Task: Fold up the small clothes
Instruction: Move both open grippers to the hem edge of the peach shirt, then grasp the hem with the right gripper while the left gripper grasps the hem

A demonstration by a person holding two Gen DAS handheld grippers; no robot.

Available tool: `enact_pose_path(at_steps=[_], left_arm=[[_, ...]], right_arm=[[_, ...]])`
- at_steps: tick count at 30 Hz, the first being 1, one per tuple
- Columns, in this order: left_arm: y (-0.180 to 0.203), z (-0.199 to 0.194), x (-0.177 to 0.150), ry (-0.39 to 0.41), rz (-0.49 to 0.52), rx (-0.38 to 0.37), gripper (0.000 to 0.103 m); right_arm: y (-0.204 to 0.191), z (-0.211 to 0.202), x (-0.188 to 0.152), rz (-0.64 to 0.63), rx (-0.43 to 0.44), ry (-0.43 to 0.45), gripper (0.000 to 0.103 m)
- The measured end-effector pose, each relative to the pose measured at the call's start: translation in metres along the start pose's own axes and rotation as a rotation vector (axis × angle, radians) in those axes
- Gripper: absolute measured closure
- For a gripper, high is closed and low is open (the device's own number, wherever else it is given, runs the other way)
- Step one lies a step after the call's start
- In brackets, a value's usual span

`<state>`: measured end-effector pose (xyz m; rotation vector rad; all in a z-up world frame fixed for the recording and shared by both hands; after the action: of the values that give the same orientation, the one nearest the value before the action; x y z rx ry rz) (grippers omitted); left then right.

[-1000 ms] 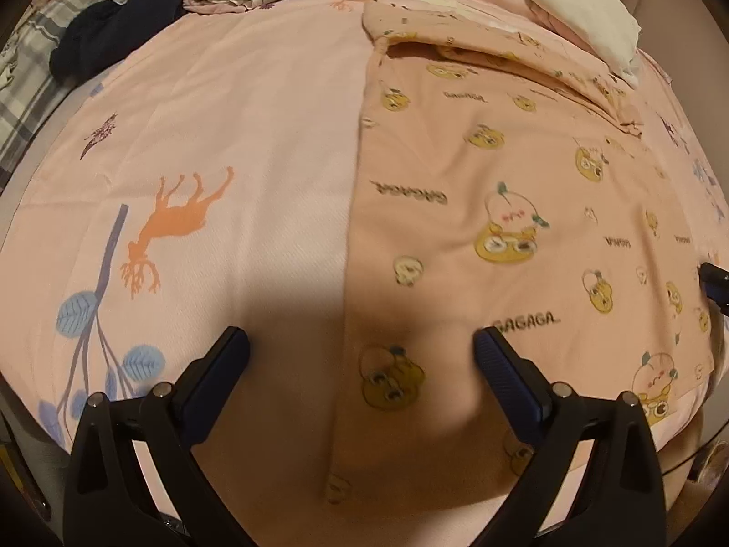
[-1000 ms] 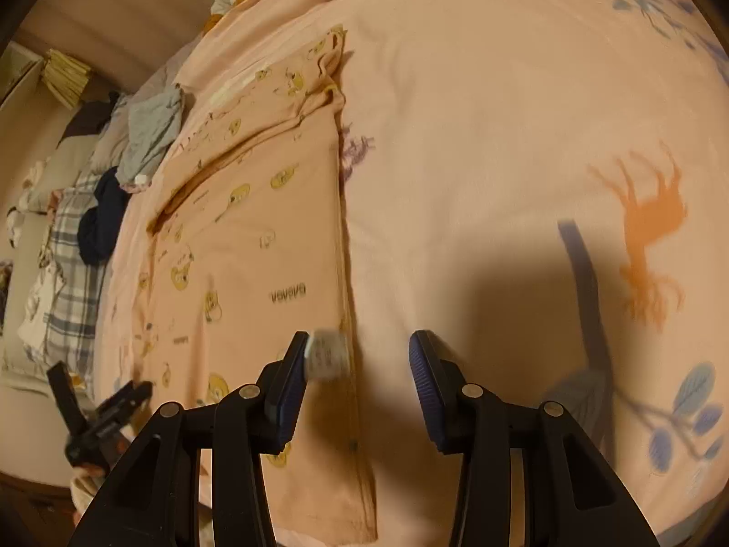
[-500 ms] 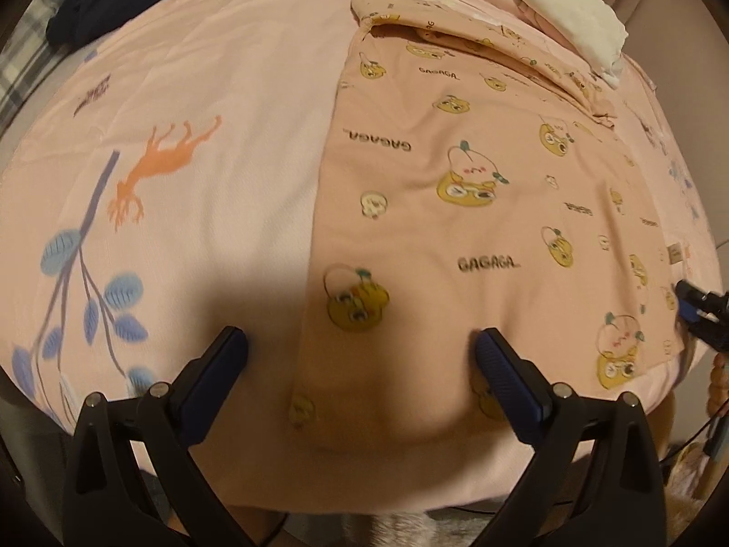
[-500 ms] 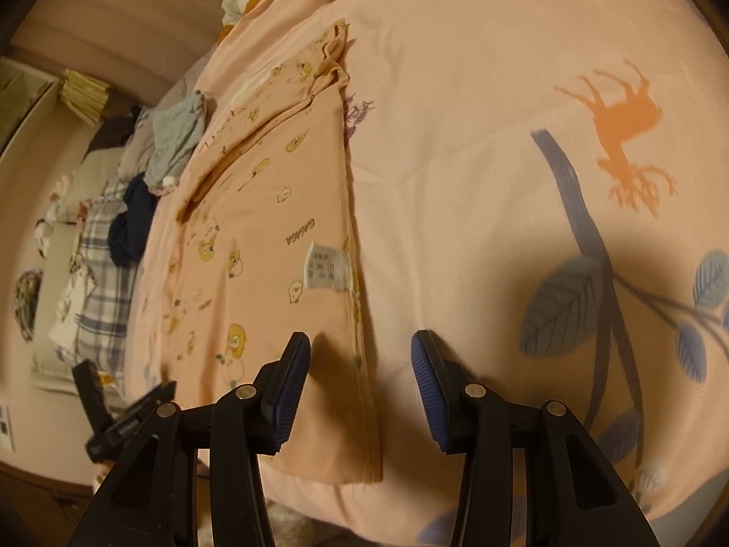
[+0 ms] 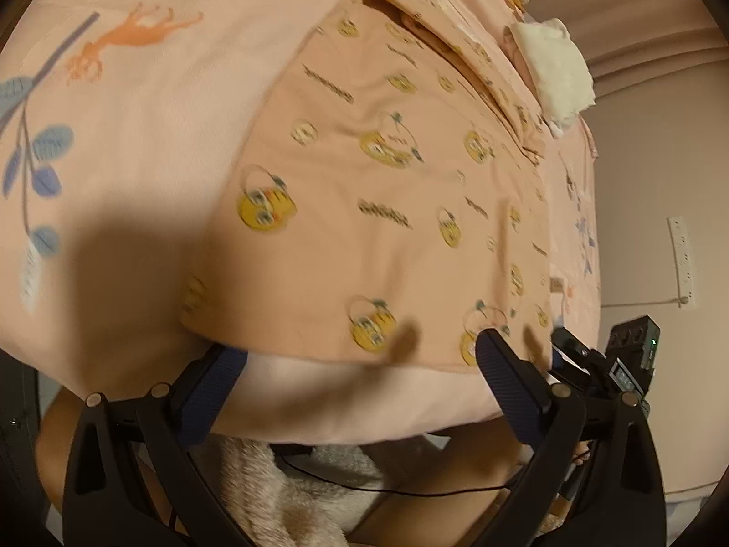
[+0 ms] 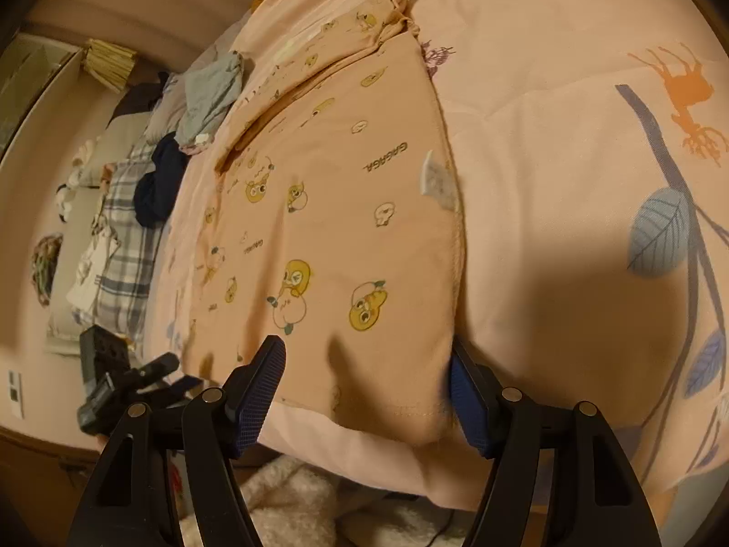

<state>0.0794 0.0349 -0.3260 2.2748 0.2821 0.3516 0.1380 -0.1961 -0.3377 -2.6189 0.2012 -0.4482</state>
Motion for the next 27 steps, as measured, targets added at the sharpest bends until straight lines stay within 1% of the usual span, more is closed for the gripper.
enact_pose_path(at_steps=[4,6,7,8,10,12,13,14,15,16,17,18,19,20,22,24,25,27], left_arm=[[0.015,0.010,-0.012,-0.037,-0.028,-0.098,0.003],[0.017,0.013,-0.007,-0.010,-0.036,-0.107,0.004],[0.018,0.012,-0.001,0.022,-0.031,-0.106,0.006],[0.016,0.009,0.004,0.048,-0.035,-0.101,0.009],[0.011,0.005,0.014,0.104,-0.069,-0.096,0.015],[0.006,-0.001,0.023,0.141,-0.087,-0.083,0.023],[0.003,-0.004,0.027,0.158,-0.082,-0.048,0.035],[0.000,-0.004,0.029,0.161,-0.079,-0.021,0.048],[-0.003,-0.005,0.030,0.160,-0.073,0.007,0.055],[-0.004,-0.005,0.032,0.161,-0.060,0.024,0.065],[-0.004,-0.006,0.033,0.171,-0.039,0.039,0.075],[-0.005,-0.007,0.035,0.187,-0.018,0.061,0.079],[-0.007,-0.009,0.037,0.199,-0.006,0.082,0.087],[-0.010,-0.009,0.039,0.212,0.006,0.108,0.092],[-0.012,-0.008,0.042,0.222,0.020,0.126,0.095],[-0.015,-0.008,0.044,0.232,0.029,0.138,0.096],[-0.015,-0.009,0.046,0.241,0.047,0.148,0.096],[-0.011,-0.011,0.052,0.274,0.087,0.176,0.096]], right_arm=[[-0.007,0.001,-0.003,0.019,0.030,-0.008,0.033],[-0.015,0.003,-0.005,0.041,0.096,-0.032,0.033],[-0.018,0.005,-0.006,0.051,0.128,-0.047,0.033],[-0.020,0.007,-0.005,0.056,0.136,-0.047,0.033],[-0.017,0.010,0.001,0.078,0.111,-0.016,0.033],[-0.014,0.008,0.007,0.109,0.123,0.012,0.033],[-0.013,0.005,0.009,0.122,0.128,0.028,0.034],[-0.014,0.003,0.011,0.126,0.123,0.044,0.039],[-0.013,0.002,0.012,0.119,0.112,0.055,0.043],[-0.013,0.002,0.012,0.105,0.097,0.062,0.051],[-0.014,0.002,0.011,0.087,0.085,0.068,0.063],[-0.014,0.002,0.011,0.066,0.071,0.078,0.070],[-0.015,0.002,0.011,0.054,0.058,0.087,0.081],[-0.015,0.003,0.012,0.046,0.045,0.096,0.085],[-0.011,0.005,0.013,0.053,0.039,0.100,0.088],[-0.006,0.006,0.015,0.074,0.036,0.103,0.091],[-0.004,0.007,0.016,0.079,0.031,0.104,0.094],[-0.001,0.005,0.018,0.077,0.030,0.116,0.094]])
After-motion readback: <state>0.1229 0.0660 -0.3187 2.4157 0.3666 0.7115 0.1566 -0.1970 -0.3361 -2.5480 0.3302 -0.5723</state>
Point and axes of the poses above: each gripper's, at about its wrist camera, not at the fingertips, and z roughly the way its jaws point, y to its right, x to its top, the point moved 9 cm from there along z, roughly the way its jaws point, and after that the axes turned 13 degrees about -x, right-handed, at the moved point
